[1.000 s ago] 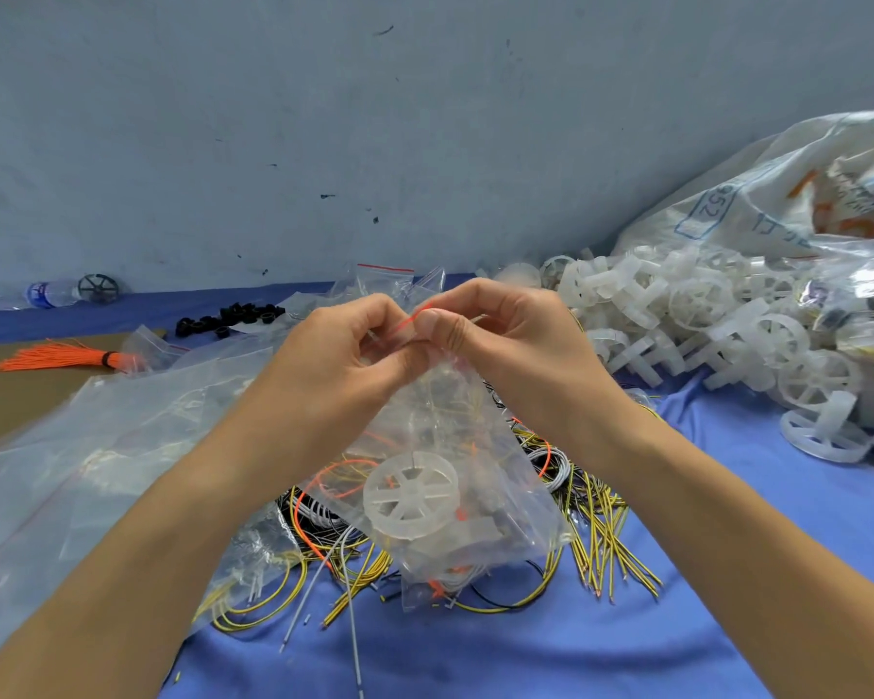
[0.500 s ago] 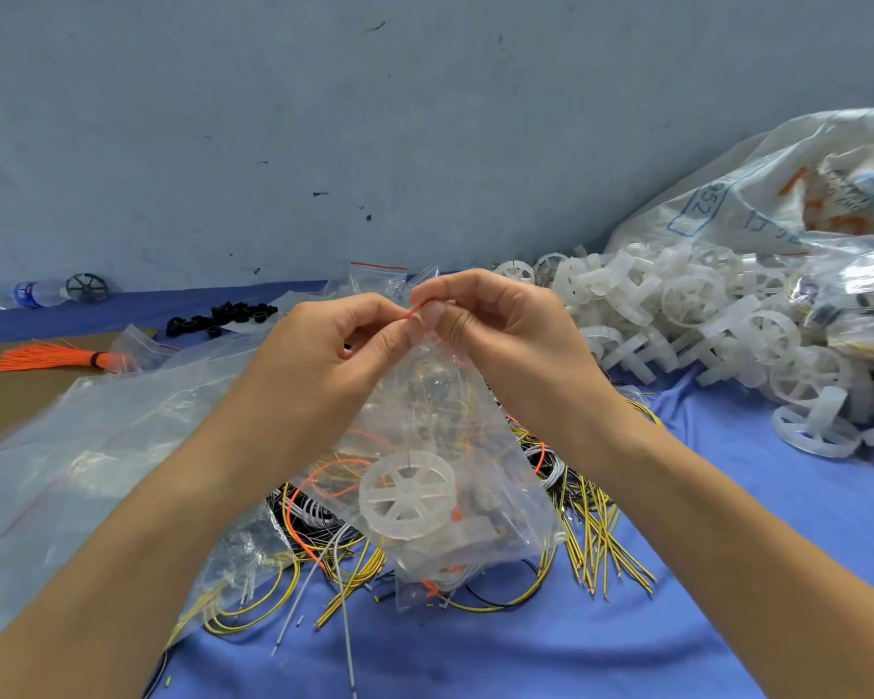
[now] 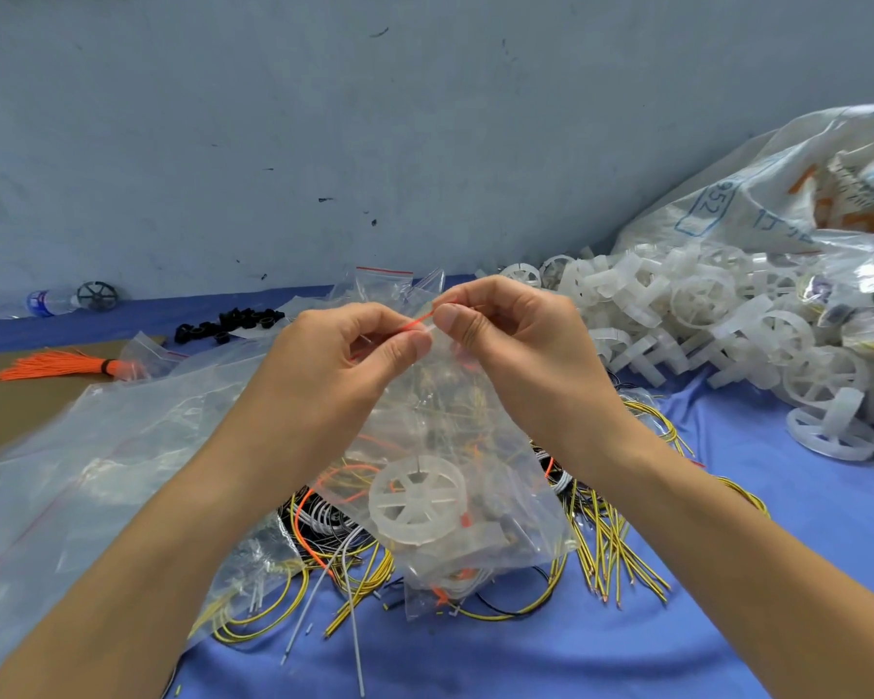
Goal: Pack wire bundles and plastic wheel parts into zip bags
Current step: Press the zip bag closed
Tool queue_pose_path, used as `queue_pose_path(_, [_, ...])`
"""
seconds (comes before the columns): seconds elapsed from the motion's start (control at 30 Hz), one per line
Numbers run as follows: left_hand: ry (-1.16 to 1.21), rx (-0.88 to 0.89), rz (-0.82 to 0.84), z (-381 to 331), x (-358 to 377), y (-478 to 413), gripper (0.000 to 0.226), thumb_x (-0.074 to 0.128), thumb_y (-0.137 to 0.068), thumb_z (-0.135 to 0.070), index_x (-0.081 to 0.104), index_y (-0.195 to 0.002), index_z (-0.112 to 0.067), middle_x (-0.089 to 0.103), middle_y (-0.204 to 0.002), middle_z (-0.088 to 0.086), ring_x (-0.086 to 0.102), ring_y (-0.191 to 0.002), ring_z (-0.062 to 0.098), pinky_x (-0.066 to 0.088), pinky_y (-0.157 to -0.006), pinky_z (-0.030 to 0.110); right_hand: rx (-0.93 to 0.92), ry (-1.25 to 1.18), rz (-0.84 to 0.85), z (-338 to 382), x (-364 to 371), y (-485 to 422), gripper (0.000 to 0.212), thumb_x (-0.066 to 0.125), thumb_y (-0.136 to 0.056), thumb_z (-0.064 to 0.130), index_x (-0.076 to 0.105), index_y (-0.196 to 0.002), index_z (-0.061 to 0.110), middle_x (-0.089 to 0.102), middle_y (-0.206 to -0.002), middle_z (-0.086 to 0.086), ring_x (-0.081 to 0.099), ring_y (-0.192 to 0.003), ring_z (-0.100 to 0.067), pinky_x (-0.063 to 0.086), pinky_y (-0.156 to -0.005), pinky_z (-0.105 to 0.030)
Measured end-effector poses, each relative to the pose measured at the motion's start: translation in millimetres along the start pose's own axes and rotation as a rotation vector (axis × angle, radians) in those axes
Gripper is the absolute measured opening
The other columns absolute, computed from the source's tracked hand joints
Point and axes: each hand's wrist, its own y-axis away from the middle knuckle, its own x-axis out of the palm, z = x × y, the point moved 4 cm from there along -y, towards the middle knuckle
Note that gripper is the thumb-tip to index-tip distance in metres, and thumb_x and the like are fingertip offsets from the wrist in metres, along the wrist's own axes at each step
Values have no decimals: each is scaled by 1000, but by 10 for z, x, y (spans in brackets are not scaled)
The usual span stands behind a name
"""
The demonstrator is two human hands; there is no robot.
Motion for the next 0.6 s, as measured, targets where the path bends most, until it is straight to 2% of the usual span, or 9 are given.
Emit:
queue_pose_path(0.1, [-10, -18, 6, 44, -21, 0, 14, 67, -89, -37, 74, -86, -26, 69, -74, -5, 55, -57, 3, 39, -52, 15, 20, -10, -36, -16, -50, -24, 11, 70, -90, 16, 71, -83, 24, 68, -71, 8, 56, -66, -7, 53, -70, -39])
queue_pose_path(0.2, [-18, -25, 8, 90, -37, -7, 12, 68, -89, -35, 74, -85, -26, 70, -76, -7, 63, -69, 10, 45, -62, 23, 21, -28, -65, -35, -107, -55, 10, 69, -90, 15, 70, -83, 22, 64, -67, 7, 52, -64, -8, 47, -64, -25])
queue_pose_path(0.37, [-21, -45, 23, 174, -56, -19, 11, 68, -88, -36, 74, -85, -28, 72, -78, -14, 66, -73, 6, 46, -62, 16, 53, -76, -118, -92, -247, -83, 4, 68, -91, 13, 70, -89, 14, 62, -67, 4, 50, -60, -6, 44, -56, -14])
queue_pose_path(0.5, [-40, -63, 29, 227, -90, -26, 13, 67, -87, -38, 74, -86, -28, 73, -79, -11, 67, -77, 10, 48, -71, 27, 73, -62, -169, -153, -369, -112, 6, 67, -92, 15, 71, -93, 11, 62, -65, 6, 51, -59, -5, 44, -60, -14])
queue_pose_path(0.6, [-33, -74, 40, 250, -122, -29, 11, 67, -87, -38, 73, -84, -29, 73, -79, -16, 67, -78, 5, 47, -71, 19, 82, -58, -213, -190, -479, -134, 8, 66, -92, 15, 71, -94, 10, 61, -65, 6, 51, -58, -4, 44, -60, -14])
